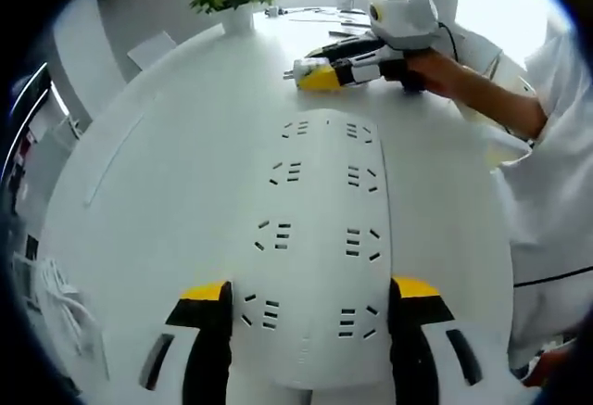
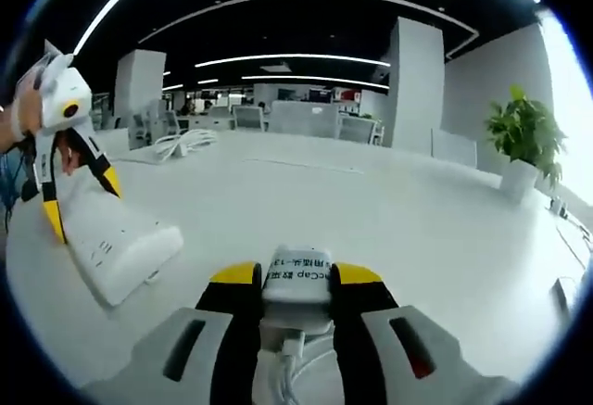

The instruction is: Straighten the power strip on the desk, plug the charger into it

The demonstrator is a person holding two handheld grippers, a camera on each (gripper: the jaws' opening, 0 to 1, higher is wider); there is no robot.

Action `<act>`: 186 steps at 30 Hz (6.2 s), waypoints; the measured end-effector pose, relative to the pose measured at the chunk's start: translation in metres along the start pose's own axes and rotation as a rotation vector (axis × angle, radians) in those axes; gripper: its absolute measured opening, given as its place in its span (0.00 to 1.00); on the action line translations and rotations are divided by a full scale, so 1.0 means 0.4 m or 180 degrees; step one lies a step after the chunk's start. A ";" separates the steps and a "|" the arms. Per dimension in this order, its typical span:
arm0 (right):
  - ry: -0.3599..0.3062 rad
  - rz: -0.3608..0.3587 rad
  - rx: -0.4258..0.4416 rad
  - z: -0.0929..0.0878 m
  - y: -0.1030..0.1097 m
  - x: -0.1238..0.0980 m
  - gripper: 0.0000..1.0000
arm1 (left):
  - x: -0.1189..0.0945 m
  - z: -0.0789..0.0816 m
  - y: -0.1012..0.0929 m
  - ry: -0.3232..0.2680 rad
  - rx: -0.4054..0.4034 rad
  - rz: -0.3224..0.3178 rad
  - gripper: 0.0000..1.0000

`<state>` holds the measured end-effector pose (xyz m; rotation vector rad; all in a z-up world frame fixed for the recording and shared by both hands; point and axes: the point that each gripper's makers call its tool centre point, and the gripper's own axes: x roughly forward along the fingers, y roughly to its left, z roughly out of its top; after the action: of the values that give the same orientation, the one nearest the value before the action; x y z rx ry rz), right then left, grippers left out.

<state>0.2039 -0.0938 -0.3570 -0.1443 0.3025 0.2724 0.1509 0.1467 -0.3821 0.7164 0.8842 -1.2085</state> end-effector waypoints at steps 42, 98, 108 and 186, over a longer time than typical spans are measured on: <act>0.1222 0.1659 0.0619 0.164 0.186 -0.157 0.28 | 0.000 0.010 -0.015 -0.0327 0.0015 0.0016 0.70; 0.2871 0.0367 0.0625 0.057 0.351 -0.115 0.26 | -0.004 0.018 -0.008 -0.0252 0.0108 0.0038 0.68; 0.2857 0.0246 0.0691 0.039 0.287 -0.040 0.26 | -0.007 0.018 -0.020 -0.0254 0.0087 0.0062 0.68; 0.3286 0.0657 0.0299 0.054 0.298 0.010 0.25 | 0.010 0.026 0.036 -0.0162 -0.0147 0.0153 0.68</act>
<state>0.1795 0.0245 -0.3495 -0.1520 1.3582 0.3721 0.1674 0.1390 -0.3805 0.6636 0.8457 -1.1552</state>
